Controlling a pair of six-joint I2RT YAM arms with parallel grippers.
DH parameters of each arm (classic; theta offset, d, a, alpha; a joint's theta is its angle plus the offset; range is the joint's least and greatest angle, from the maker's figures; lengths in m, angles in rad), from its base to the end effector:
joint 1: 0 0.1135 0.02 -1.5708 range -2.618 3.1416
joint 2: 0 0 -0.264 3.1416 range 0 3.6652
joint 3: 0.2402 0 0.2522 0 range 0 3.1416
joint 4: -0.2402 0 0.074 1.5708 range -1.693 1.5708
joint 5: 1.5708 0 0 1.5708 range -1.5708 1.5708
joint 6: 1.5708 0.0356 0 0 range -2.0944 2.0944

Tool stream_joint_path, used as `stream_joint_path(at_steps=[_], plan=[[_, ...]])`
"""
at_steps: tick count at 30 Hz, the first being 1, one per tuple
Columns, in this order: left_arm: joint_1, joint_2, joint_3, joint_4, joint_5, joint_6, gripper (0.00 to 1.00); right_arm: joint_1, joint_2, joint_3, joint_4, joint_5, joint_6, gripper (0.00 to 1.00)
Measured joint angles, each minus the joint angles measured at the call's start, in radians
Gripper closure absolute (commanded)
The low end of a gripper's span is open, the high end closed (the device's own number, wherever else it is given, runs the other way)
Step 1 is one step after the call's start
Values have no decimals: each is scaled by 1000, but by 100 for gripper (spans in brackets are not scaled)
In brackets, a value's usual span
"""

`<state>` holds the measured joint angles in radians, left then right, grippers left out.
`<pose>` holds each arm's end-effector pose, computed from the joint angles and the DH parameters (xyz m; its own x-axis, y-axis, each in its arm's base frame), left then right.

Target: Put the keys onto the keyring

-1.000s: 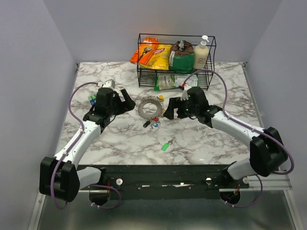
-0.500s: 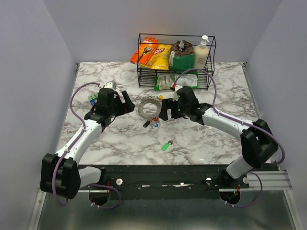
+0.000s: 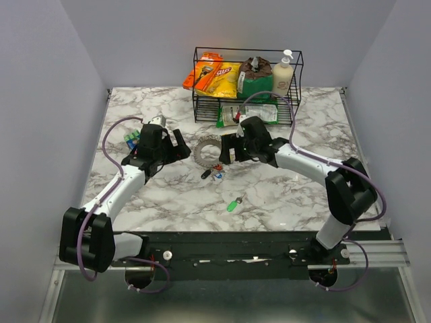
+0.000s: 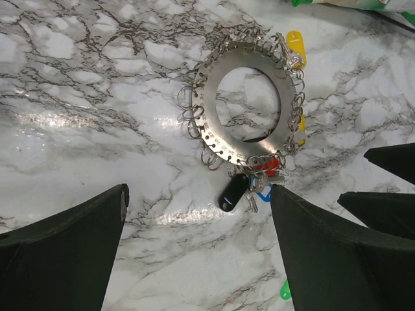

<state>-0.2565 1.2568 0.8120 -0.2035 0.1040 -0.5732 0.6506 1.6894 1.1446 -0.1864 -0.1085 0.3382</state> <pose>0.2628 -0.0727 0.2473 -0.6710 -0.3816 -0.6357 -0.0375 0.8737 -0.4850 0.2947 0.2291 0.2270 -0.7223 -0.1353 -0.6782 -0.4522 0.8344 0.3152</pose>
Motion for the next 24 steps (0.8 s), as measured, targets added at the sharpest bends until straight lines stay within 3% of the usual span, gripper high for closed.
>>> stream_joint_path(at_steps=[24], plan=[[0,-128,-6,-26,-40,0,1,104,397,455,-131,10,-27,2]])
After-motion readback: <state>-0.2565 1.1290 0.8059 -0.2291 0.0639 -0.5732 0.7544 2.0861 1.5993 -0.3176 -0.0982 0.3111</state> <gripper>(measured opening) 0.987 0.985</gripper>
